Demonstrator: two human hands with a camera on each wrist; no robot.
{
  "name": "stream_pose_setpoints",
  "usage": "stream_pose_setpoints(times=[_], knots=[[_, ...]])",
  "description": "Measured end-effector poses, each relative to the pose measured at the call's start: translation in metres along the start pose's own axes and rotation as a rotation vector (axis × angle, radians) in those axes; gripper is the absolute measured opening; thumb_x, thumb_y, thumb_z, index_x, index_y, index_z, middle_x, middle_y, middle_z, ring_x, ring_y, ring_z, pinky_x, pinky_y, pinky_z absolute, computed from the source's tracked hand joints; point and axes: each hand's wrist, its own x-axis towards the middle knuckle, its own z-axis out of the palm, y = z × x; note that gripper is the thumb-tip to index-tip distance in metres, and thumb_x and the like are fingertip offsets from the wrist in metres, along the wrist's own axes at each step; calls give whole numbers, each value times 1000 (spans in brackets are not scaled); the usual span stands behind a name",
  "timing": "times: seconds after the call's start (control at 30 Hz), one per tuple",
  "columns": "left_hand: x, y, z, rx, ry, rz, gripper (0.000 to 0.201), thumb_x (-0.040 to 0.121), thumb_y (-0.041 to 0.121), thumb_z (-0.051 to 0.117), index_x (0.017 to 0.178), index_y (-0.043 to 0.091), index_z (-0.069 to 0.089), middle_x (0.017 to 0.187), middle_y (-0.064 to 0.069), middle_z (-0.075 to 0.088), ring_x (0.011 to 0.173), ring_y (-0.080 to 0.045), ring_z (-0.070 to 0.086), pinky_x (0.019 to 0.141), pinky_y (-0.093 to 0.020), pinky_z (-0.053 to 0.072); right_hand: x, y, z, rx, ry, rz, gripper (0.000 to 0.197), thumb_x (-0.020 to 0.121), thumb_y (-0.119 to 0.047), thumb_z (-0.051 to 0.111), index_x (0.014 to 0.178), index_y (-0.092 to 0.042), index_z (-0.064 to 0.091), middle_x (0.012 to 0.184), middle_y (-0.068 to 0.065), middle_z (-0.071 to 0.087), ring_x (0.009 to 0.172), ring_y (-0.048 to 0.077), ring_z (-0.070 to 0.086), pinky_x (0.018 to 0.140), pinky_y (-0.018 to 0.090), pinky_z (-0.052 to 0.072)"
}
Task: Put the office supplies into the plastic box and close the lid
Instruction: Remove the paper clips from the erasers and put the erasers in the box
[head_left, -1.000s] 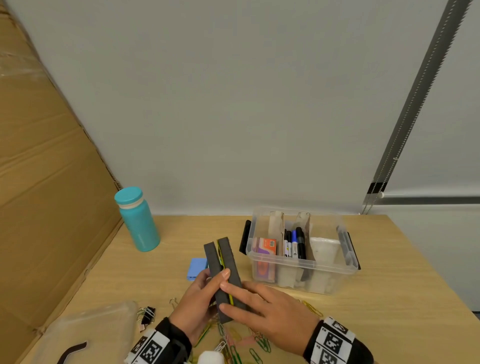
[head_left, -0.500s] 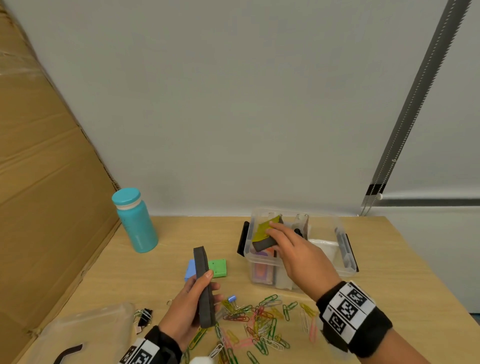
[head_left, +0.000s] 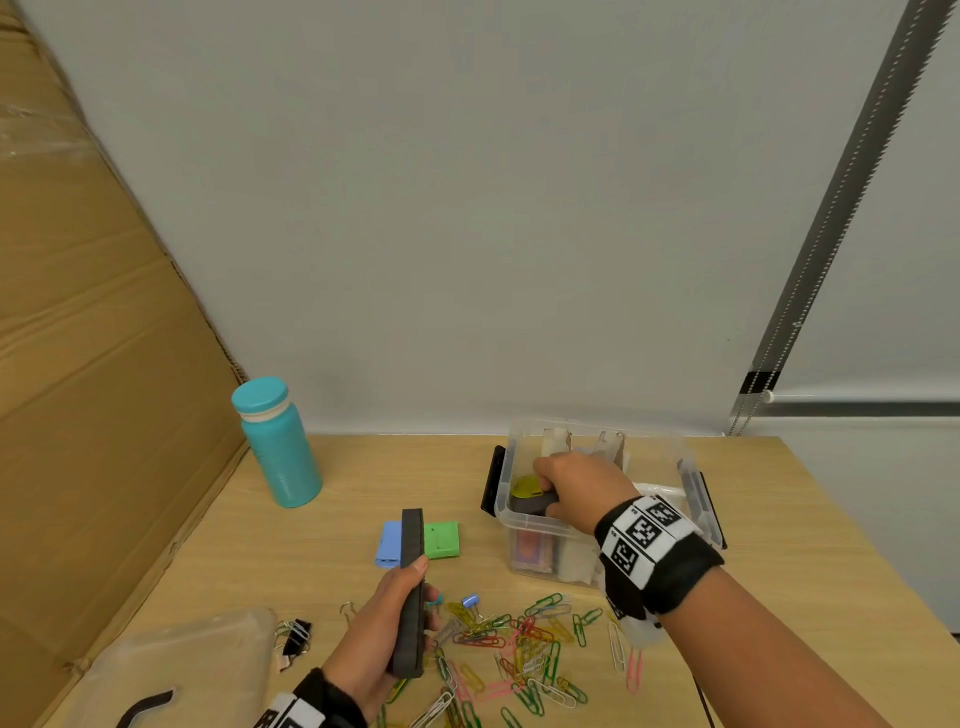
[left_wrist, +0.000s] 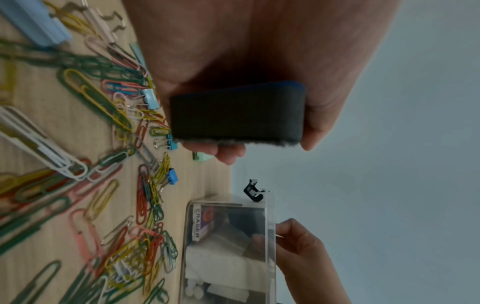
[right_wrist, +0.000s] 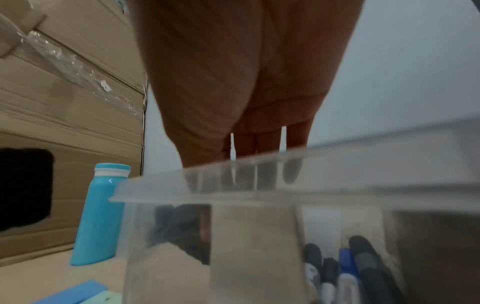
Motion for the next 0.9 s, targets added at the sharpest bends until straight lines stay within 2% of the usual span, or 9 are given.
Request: stream_pose_setpoints(times=[0.13, 0.23, 0.33, 0.43, 0.5, 0.6, 0.7, 0.8, 0.9], knots=[[-6, 2, 6, 4, -24, -16, 30, 95, 28, 49, 110, 2, 50, 78, -10, 52, 59, -19, 49, 47, -26, 43, 9, -1, 0, -54, -79, -6, 15, 89, -12, 51, 86, -18, 64, 86, -2, 61, 79, 20, 58, 70, 27, 42], [-11, 6, 8, -30, -61, -2, 35, 81, 17, 62, 110, 6, 47, 81, -10, 49, 62, -21, 47, 51, -28, 40, 6, 1, 2, 15, -87, -2, 25, 95, -19, 47, 105, -24, 68, 108, -1, 67, 95, 19, 63, 84, 30, 50], [-14, 8, 8, -12, -39, -15, 56, 60, 18, 56, 115, 12, 48, 83, -11, 48, 68, -22, 46, 57, -31, 39, -12, 7, 7, 195, 122, -10, 26, 97, -24, 47, 115, -26, 65, 118, -6, 65, 103, 14, 61, 90, 27, 47], [-12, 3, 4, 103, -29, 36, 64, 67, 28, 70, 127, 23, 48, 106, -10, 53, 84, -22, 54, 66, -31, 44, -40, 23, 20, 247, 418, 66, 26, 95, -25, 51, 118, -24, 63, 127, -6, 60, 116, 13, 53, 100, 29, 39], [-11, 0, 4, 267, -15, 104, 62, 72, 39, 71, 128, 35, 47, 121, -6, 45, 96, -15, 56, 71, -24, 46, -58, 41, 33, 225, 514, 229, 32, 94, -29, 50, 124, -21, 59, 134, -3, 55, 123, 16, 48, 106, 33, 35], [-15, 0, 15, 622, 20, 343, 70, 91, 37, 57, 149, 31, 18, 115, 2, 34, 99, -3, 49, 77, -14, 44, -80, 67, 54, 234, 524, 478, 51, 94, -40, 44, 139, -17, 44, 148, 4, 40, 134, 23, 36, 111, 41, 32], [-26, 16, 39, 1131, 97, 634, 71, 92, 51, 44, 147, 45, -2, 118, 12, 27, 96, -1, 48, 70, -10, 44, -90, 75, 68, 347, 494, 523, 61, 96, -42, 35, 150, -19, 23, 155, 4, 26, 137, 24, 34, 110, 40, 35], [-19, 41, 69, 1569, 229, 829, 61, 93, 52, 34, 148, 41, 10, 127, 7, 30, 112, -8, 40, 73, -18, 43, -90, 71, 71, 362, 525, 507, 62, 94, -38, 31, 152, -18, 20, 157, 3, 22, 134, 22, 38, 104, 39, 41], [3, 65, 98, 1730, 271, 802, 58, 92, 50, 33, 146, 31, 24, 122, -1, 39, 113, -18, 40, 83, -29, 44, -91, 70, 70, 349, 531, 513, 63, 93, -37, 30, 152, -17, 19, 158, 4, 20, 136, 20, 38, 103, 36, 41]])
